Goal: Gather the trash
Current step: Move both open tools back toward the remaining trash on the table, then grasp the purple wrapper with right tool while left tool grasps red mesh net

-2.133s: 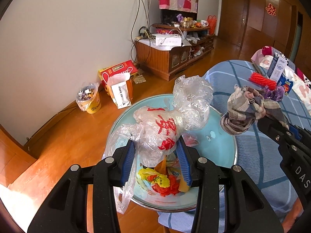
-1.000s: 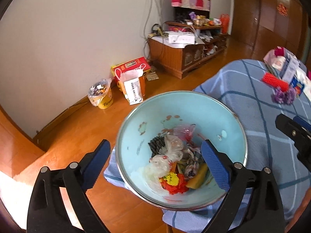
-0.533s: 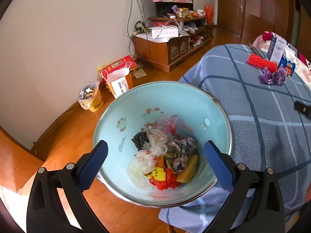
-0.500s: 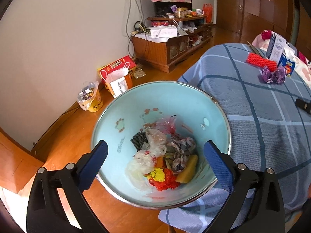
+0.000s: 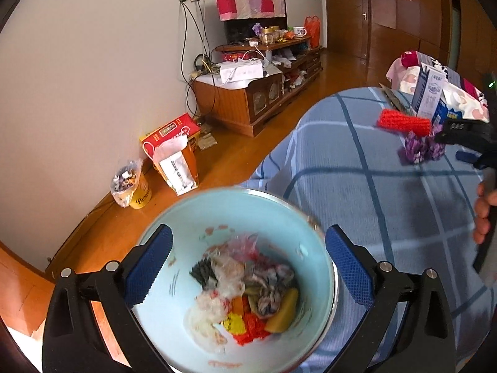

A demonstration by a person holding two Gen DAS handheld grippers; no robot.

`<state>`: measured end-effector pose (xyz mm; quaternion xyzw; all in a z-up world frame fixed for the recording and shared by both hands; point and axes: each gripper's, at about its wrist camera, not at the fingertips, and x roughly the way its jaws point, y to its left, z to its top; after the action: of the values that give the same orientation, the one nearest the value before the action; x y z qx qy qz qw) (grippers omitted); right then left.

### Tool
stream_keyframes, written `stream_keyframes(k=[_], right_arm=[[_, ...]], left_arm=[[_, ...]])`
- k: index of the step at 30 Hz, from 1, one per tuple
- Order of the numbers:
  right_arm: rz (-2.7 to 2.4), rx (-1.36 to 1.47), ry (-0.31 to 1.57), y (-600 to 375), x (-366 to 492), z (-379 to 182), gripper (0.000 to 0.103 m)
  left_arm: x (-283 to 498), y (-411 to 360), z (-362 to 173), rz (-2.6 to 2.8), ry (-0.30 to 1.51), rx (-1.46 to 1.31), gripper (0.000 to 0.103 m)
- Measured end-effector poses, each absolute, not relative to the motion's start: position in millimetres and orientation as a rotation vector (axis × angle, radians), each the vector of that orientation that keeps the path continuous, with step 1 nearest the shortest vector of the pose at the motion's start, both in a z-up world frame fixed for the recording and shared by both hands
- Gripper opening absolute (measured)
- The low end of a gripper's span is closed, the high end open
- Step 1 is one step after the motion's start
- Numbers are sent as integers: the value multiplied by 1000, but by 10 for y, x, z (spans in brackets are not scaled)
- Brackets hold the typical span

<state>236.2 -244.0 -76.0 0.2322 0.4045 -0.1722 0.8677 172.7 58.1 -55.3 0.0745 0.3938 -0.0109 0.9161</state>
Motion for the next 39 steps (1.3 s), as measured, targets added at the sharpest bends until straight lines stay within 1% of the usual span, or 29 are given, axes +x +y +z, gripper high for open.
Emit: stream_keyframes(k=[1, 4, 5, 8, 10, 14, 17, 21, 26, 29, 31, 32, 33, 34, 35, 36, 37, 38, 39], right_arm=[[-358, 493, 864, -2434, 2427, -804, 57], [-340, 501, 910, -2455, 2537, -952, 36], [-323, 486, 894, -2463, 2520, -944, 17], [-254, 482, 890, -2550, 2411, -911, 13], [-206, 444, 891, -2641, 2269, -830, 13], [-141, 276, 898, -2970, 1877, -638, 13], [-143, 194, 919, -3341, 1668, -565, 13], [-210, 9, 910, -3650, 1456, -541, 13], [-236, 90, 910, -4078, 1398, -666, 13], [-236, 163, 910, -4202, 1415, -736, 13], [-232, 191, 915, -4255, 1423, -776, 13], [-233, 193, 918, -4256, 1420, -797, 13], [-232, 194, 919, -4252, 1411, -806, 13], [-233, 197, 916, -4232, 1415, -799, 13], [-233, 203, 909, -4229, 1403, -790, 13], [-231, 213, 901, -4223, 1384, -778, 13], [-230, 220, 896, -4217, 1374, -776, 13], [-229, 228, 889, -4212, 1356, -770, 13], [-231, 232, 882, -4202, 1340, -762, 13]], left_arm=[[1756, 567, -538, -24, 807, 156, 96], [1886, 473, -478, -56, 797, 165, 96], [1943, 419, -452, -77, 795, 168, 96], [2059, 262, -407, -129, 783, 178, 96], [2147, 123, -387, -197, 785, 171, 96], [2344, -294, -413, -339, 789, 210, 96], [2515, -616, -466, -409, 762, 260, 95], [2757, -996, -553, -515, 754, 302, 93], [3119, -1420, -634, -572, 735, 372, 93], [3339, -1588, -756, -608, 763, 376, 93], [3471, -1692, -921, -631, 838, 384, 87], [3509, -1723, -976, -628, 864, 392, 75], [3533, -1745, -1049, -623, 895, 402, 71], [3532, -1745, -1076, -613, 898, 407, 71], [3501, -1740, -1064, -614, 892, 405, 62], [3477, -1727, -1045, -608, 888, 402, 50], [3452, -1707, -1023, -599, 888, 392, 45], [3429, -1684, -1002, -595, 887, 382, 25], [3409, -1660, -989, -593, 888, 375, 18]])
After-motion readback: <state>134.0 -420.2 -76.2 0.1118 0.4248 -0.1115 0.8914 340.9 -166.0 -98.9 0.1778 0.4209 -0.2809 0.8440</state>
